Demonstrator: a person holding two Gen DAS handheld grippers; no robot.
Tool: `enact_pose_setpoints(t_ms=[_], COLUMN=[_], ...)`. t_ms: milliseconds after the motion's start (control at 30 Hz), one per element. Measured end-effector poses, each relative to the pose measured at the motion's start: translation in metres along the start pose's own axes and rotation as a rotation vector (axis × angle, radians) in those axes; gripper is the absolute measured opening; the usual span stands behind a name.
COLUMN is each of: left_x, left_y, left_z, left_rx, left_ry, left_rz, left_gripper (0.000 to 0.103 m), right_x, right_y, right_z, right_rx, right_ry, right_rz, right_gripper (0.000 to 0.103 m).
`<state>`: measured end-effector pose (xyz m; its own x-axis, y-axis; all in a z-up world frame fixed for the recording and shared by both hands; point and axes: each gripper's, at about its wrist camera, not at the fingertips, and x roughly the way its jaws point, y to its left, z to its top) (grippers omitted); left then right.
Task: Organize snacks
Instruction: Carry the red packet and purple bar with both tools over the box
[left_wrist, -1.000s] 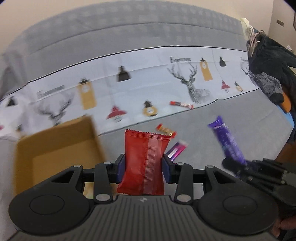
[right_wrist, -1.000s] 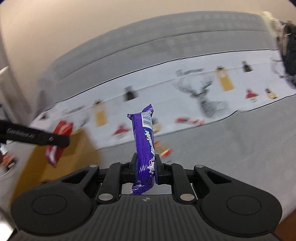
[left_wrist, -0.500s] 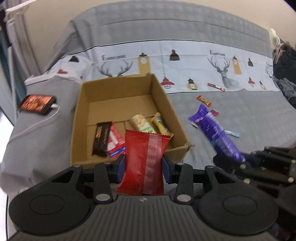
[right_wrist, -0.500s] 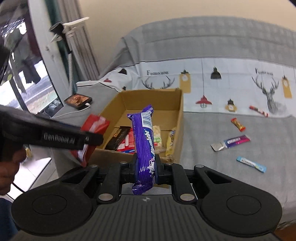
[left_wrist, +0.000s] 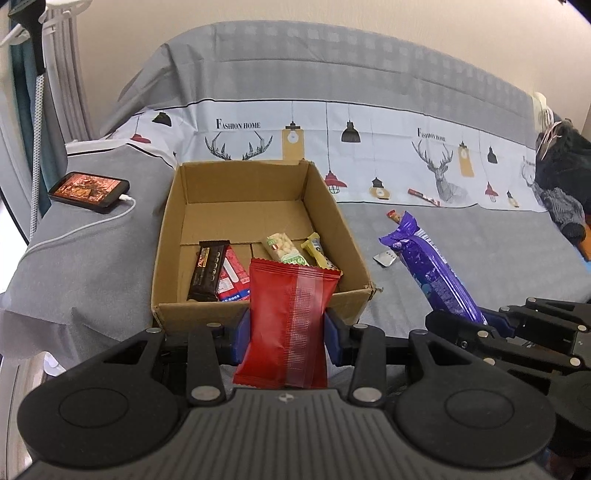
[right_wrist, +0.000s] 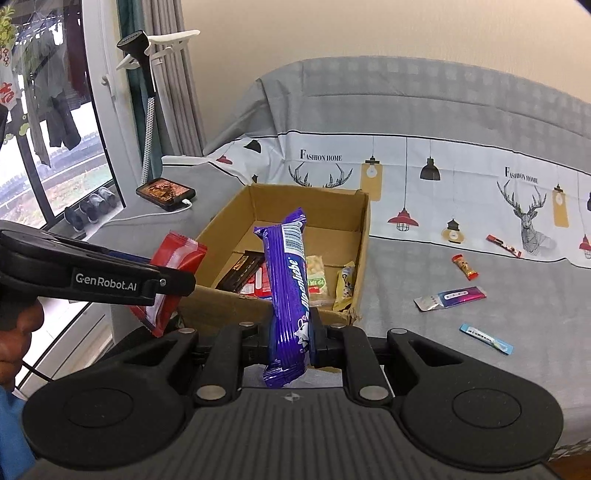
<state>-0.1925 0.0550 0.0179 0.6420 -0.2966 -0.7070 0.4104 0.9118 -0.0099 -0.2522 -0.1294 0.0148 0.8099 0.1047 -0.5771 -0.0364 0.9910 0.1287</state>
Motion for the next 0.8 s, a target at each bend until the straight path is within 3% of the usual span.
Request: enact_pose_setpoints(t_ms=[367,800], left_x=[0.000,0.019], left_y=[0.005,0.032], left_z=[0.002,0.025], left_rx=[-0.013,-0.058], left_ry=[-0.008,0.025], left_rz=[0.006,0.080], left_gripper=[0.046,0.046], right_x=[0.004,0.023], right_y=[0.002,-0.003], right_z=[0.001,0.023], right_rx=[-0.021,0.001], right_ry=[0.015,0.003], right_rz=[-0.003,-0.007], right_gripper=[0.016,0.016])
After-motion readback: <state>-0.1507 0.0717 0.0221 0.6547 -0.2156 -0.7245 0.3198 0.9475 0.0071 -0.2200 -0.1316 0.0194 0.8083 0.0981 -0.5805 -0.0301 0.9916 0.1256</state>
